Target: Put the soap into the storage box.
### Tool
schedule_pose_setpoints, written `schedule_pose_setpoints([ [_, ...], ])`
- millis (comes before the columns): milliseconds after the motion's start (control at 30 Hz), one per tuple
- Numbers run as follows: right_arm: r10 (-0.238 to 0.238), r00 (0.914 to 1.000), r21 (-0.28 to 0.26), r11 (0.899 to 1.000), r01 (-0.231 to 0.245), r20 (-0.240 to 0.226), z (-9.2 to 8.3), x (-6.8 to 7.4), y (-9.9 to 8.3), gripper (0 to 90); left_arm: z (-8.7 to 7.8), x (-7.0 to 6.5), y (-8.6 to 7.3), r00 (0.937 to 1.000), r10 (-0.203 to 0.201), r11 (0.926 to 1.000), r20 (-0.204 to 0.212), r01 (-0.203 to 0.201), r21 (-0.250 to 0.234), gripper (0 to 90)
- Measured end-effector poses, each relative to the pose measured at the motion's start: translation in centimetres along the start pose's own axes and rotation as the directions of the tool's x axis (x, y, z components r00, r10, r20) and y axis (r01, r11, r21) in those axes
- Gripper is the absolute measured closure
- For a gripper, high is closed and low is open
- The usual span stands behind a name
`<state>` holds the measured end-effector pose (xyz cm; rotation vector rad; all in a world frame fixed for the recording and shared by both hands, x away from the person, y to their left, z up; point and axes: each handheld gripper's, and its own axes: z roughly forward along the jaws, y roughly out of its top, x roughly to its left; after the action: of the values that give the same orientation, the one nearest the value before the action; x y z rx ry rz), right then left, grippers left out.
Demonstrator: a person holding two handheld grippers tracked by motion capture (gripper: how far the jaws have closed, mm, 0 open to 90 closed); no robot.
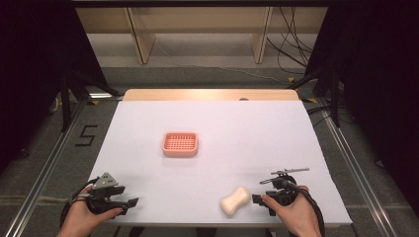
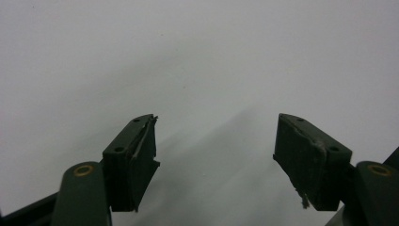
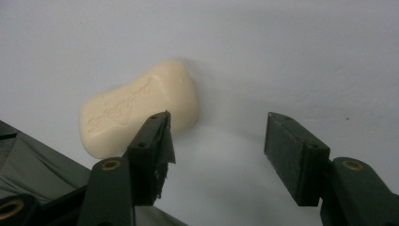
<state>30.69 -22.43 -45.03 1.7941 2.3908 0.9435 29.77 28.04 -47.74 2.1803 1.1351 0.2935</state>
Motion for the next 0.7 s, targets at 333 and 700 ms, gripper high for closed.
schedule_pose_setpoints([
  [333, 0.153, 0.9845, 0.075, 0.984, -0.159, 0.086, 0.2, 2.8, 1.9, 43.3, -0.2, -0.1, -0.1, 0.9999, 0.015, 0.9999, 0.007, -0.014, -0.003, 29.6],
  [700, 0.203, 0.9755, 0.14, 0.967, -0.213, 0.085, 1.7, 4.2, 2.9, 47.0, 0.0, -0.2, 0.0, 0.9999, 0.005, 0.9999, 0.009, -0.005, -0.011, 29.5],
])
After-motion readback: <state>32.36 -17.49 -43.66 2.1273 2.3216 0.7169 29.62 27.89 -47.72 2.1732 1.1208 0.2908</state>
